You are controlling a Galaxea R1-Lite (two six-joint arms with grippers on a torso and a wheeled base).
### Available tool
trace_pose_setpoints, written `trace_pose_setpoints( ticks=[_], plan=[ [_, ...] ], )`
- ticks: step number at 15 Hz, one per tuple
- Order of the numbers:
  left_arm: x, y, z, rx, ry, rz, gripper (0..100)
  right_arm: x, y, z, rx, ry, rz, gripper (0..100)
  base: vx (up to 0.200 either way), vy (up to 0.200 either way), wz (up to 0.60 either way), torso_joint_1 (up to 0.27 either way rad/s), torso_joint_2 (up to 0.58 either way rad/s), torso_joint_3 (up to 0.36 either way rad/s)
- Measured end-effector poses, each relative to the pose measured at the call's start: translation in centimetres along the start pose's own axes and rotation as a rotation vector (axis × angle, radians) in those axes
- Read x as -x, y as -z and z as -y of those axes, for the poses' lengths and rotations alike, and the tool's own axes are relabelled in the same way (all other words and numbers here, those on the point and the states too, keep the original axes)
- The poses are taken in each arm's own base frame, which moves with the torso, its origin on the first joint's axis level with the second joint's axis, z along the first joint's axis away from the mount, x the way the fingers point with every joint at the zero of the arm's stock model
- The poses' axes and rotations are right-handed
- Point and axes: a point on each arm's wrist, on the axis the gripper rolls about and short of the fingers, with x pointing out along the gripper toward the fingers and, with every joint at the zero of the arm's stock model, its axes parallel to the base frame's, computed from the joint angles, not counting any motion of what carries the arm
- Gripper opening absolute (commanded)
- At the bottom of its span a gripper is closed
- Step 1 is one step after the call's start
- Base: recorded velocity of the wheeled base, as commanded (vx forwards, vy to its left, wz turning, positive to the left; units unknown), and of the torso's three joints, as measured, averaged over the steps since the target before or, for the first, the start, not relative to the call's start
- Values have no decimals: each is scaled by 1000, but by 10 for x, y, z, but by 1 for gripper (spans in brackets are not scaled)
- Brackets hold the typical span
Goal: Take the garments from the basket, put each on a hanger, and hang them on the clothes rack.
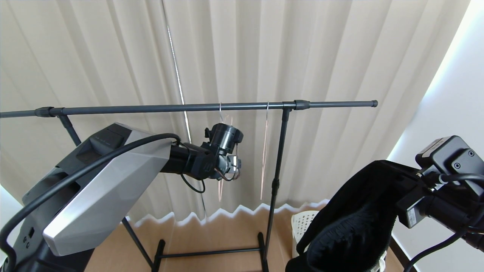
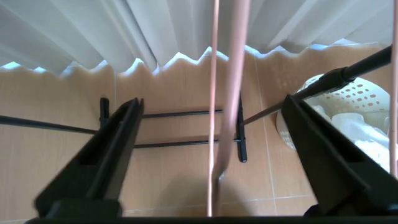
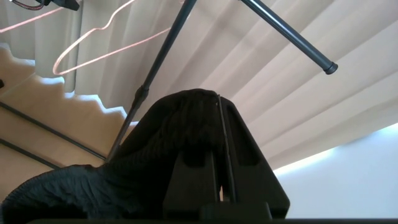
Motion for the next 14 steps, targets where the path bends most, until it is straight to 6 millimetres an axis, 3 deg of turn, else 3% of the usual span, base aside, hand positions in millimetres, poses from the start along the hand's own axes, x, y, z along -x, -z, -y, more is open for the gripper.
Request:
trace_pose_setpoints(
  ticks=[14],
  plan=[
    [13,-10,-3,31,9,48,0,1,0,0,1,-2,0,0,0,0,0,0,0,0]
  ],
)
